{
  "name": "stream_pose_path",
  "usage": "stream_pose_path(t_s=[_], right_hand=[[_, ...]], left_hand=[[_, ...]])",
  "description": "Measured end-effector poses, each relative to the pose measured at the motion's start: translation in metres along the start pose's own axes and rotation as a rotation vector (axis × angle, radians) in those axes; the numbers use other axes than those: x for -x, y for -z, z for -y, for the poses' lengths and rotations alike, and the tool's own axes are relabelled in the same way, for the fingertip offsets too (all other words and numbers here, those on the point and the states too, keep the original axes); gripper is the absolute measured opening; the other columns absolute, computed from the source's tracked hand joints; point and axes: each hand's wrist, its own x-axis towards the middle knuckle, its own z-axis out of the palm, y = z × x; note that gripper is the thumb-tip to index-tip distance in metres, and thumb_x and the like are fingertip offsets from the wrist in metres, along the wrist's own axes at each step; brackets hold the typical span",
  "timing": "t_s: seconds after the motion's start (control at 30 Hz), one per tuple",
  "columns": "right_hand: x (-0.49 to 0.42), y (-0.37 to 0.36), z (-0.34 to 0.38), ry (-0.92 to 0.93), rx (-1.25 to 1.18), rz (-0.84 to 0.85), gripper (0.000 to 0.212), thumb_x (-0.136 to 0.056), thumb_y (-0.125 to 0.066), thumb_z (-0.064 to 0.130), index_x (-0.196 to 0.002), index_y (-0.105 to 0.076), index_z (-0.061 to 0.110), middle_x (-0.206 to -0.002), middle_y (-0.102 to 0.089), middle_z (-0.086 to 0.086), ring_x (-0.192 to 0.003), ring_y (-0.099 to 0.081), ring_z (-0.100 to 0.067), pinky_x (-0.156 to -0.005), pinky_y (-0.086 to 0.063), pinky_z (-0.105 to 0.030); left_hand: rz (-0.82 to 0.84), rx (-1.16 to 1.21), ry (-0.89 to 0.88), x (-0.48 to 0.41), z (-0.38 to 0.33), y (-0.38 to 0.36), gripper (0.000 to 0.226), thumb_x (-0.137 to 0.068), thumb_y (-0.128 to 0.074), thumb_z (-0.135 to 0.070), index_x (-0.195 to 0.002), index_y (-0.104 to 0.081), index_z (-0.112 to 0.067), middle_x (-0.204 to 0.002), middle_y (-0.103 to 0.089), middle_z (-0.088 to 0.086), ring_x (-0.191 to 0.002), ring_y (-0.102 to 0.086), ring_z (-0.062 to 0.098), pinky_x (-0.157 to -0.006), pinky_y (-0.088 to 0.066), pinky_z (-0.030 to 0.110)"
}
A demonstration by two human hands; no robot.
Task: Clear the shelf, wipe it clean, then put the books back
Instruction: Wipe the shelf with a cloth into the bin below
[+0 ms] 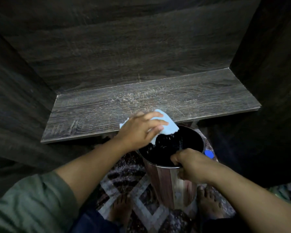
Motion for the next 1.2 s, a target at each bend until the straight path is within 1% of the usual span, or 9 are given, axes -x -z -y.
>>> stream_pose_path(t_s=[0.13,0.3,0.47,0.53,0.7,0.8,1.0,1.13,1.2], right_hand=[[0.005,0.001,-0.002,-0.007,0.005,-0.003,0.032,-0.07,-0.066,0.015,-0.062,-0.035,0.022,-0.085,-0.055,0.0,-0.08,-0.055,-0.022,-0.065,-0.046,-0.032],[0.006,0.001,-0.002,-0.024,-0.009,-0.008,0.028,-0.071,-0.063,0.013,-0.063,-0.038,0.024,-0.088,-0.058,0.0,-0.082,-0.058,-0.022,-0.068,-0.051,-0.033],[-0.002,0.002,0.005,0.041,0.04,-0.013,0.022,-0.072,-0.062,0.011,-0.072,-0.043,0.021,-0.096,-0.062,-0.006,-0.092,-0.06,-0.027,-0.072,-0.045,-0.029],[-0.003,0.003,0.006,0.055,0.048,-0.027,0.021,-0.072,-0.062,0.012,-0.074,-0.044,0.022,-0.097,-0.063,-0.008,-0.094,-0.06,-0.028,-0.072,-0.044,-0.029],[0.0,0.003,0.001,0.034,0.031,-0.033,0.029,-0.069,-0.062,0.011,-0.062,-0.036,0.021,-0.088,-0.061,-0.008,-0.088,-0.06,-0.029,-0.068,-0.044,-0.03],[0.002,0.002,0.003,0.042,0.045,-0.032,0.03,-0.07,-0.059,0.009,-0.061,-0.033,0.021,-0.085,-0.057,-0.005,-0.087,-0.059,-0.027,-0.064,-0.036,-0.027],[0.002,0.006,0.008,0.08,0.062,-0.046,0.024,-0.071,-0.059,0.009,-0.067,-0.038,0.02,-0.095,-0.063,-0.008,-0.093,-0.06,-0.028,-0.066,-0.035,-0.025],[-0.002,0.008,0.014,0.098,0.062,-0.068,0.027,-0.072,-0.058,0.009,-0.065,-0.035,0.021,-0.096,-0.064,-0.009,-0.096,-0.06,-0.029,-0.066,-0.035,-0.025],[-0.004,0.009,0.016,0.109,0.063,-0.077,0.024,-0.072,-0.058,0.008,-0.067,-0.038,0.021,-0.098,-0.063,-0.009,-0.097,-0.059,-0.029,-0.067,-0.035,-0.026]], left_hand=[[-0.147,0.102,-0.038,0.018,-0.01,-0.005,0.032,-0.1,-0.046,-0.036,-0.118,-0.069,-0.024,-0.123,-0.064,-0.005,-0.11,-0.06,0.019,-0.093,-0.047,0.038],[-0.433,0.193,0.28,-0.003,-0.006,0.013,0.038,-0.099,-0.042,-0.039,-0.119,-0.068,-0.019,-0.12,-0.059,-0.001,-0.115,-0.055,0.012,-0.102,-0.041,0.028],[-0.252,-0.033,0.595,-0.018,0.004,0.008,0.039,-0.099,-0.042,-0.044,-0.126,-0.063,-0.026,-0.131,-0.054,-0.003,-0.117,-0.051,0.024,-0.101,-0.037,0.034],[-0.138,-0.082,0.541,-0.021,0.006,0.004,0.036,-0.1,-0.042,-0.041,-0.127,-0.063,-0.028,-0.136,-0.054,-0.002,-0.123,-0.049,0.023,-0.105,-0.03,0.034],[0.188,0.088,0.072,-0.017,-0.009,0.015,0.041,-0.094,-0.042,-0.049,-0.118,-0.069,-0.028,-0.129,-0.061,-0.008,-0.12,-0.054,0.01,-0.106,-0.033,0.031],[0.337,0.182,0.058,-0.008,-0.015,0.037,0.034,-0.097,-0.049,-0.045,-0.114,-0.07,-0.026,-0.121,-0.065,-0.013,-0.111,-0.059,0.003,-0.098,-0.045,0.031],[-0.198,0.139,0.27,0.008,-0.017,0.04,0.041,-0.094,-0.043,-0.048,-0.118,-0.066,-0.023,-0.12,-0.06,-0.005,-0.114,-0.056,0.013,-0.101,-0.041,0.03],[0.027,0.053,0.302,0.017,-0.024,0.022,0.046,-0.091,-0.039,-0.055,-0.116,-0.066,-0.028,-0.116,-0.059,-0.008,-0.109,-0.058,0.018,-0.094,-0.046,0.033],[-0.112,0.018,0.329,0.02,-0.025,0.022,0.048,-0.091,-0.037,-0.057,-0.116,-0.066,-0.028,-0.116,-0.058,-0.01,-0.109,-0.057,0.018,-0.094,-0.046,0.035]])
